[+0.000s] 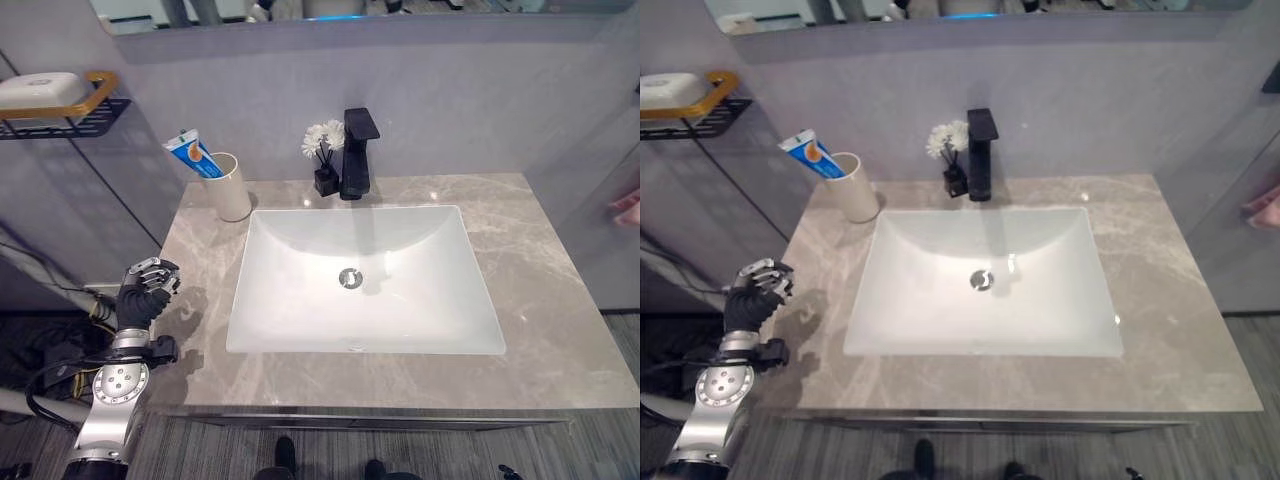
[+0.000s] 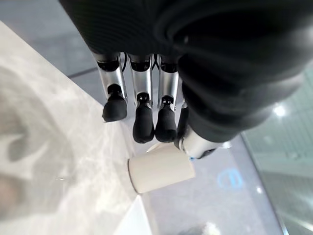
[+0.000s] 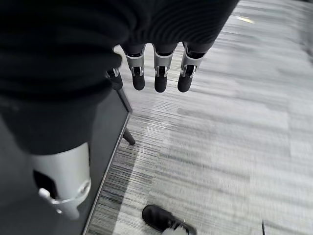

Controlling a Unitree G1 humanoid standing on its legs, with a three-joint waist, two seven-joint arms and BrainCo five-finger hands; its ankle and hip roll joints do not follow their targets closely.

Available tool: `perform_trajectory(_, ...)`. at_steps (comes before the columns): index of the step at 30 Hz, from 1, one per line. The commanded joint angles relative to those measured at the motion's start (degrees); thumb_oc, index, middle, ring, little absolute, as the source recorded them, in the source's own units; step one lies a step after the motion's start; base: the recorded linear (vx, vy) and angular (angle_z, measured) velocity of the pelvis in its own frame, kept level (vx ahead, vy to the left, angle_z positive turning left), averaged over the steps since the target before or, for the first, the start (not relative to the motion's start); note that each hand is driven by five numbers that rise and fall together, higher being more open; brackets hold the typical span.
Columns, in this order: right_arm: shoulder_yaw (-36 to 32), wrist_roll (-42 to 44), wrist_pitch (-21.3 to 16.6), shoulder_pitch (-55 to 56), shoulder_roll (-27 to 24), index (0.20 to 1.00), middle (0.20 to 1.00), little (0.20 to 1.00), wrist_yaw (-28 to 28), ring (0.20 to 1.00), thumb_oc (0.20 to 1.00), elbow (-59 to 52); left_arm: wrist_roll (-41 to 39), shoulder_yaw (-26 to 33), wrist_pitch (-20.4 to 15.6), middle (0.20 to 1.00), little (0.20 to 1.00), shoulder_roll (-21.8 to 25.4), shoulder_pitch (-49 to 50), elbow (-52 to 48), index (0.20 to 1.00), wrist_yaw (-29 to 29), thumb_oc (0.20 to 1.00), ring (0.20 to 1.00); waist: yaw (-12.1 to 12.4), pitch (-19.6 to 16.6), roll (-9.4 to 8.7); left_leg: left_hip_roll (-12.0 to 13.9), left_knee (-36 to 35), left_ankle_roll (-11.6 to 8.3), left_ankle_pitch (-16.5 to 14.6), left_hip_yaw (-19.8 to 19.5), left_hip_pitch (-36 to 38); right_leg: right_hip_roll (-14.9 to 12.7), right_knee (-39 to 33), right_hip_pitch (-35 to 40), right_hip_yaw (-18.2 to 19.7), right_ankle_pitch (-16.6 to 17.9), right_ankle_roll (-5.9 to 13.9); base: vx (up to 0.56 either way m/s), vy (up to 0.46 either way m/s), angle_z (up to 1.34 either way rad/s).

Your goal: Put brush and paste in cup on sink, flatten towel.

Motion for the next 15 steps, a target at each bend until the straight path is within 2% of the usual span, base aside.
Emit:
perform_trajectory(1,1.0,-0.9,0.0,-0.4,-0.3,1.0,1.0,1.0,-0.1,1.0,1.0,1.7,0.5,6.1,-2.9,0.2,0.2,3.2,1.3,-4.3,0.2,-1.0,0.2,0.2,-0.4,-3.0,-0.96,-2.5,4.9,1.97,-3.7,1.3,-1.8,-4.8,3.1,-1.1,3.5,2.0,3.54,0.06,0.134,-0.16)
perform_trajectory(9,1.8,-2.7,0.5,0.2,0.2,1.0,1.0,1.0,1.0,1.0,1.0,1.3,-0.5,8.2,-1.4,0.2,0.2,4.2,3.3,-2.3,0.2,-1.7,0.2,0.2,-0.4,-3.5,-0.83,-3.4,3.9,2.76,-4.8,3.1,-1.3,-6.2,0.5,-1.5,4.5,3.7,4.84,0.04,0.064,-0.08)
perform_trajectory(15,3.2,-3.7,1.1,0.0,-0.4,1.0,1.0,1.0,2.2,1.0,1.0,0.4,-7.7,5.8,-0.1,0.2,0.2,6.6,0.8,3.0,0.2,-5.2,0.2,0.2,-1.2,-3.0,-0.79,-3.1,2.2,2.72,-4.1,3.9,-1.0,-5.9,0.0,-2.9,5.3,4.2,5.01,0.02,0.008,-0.13)
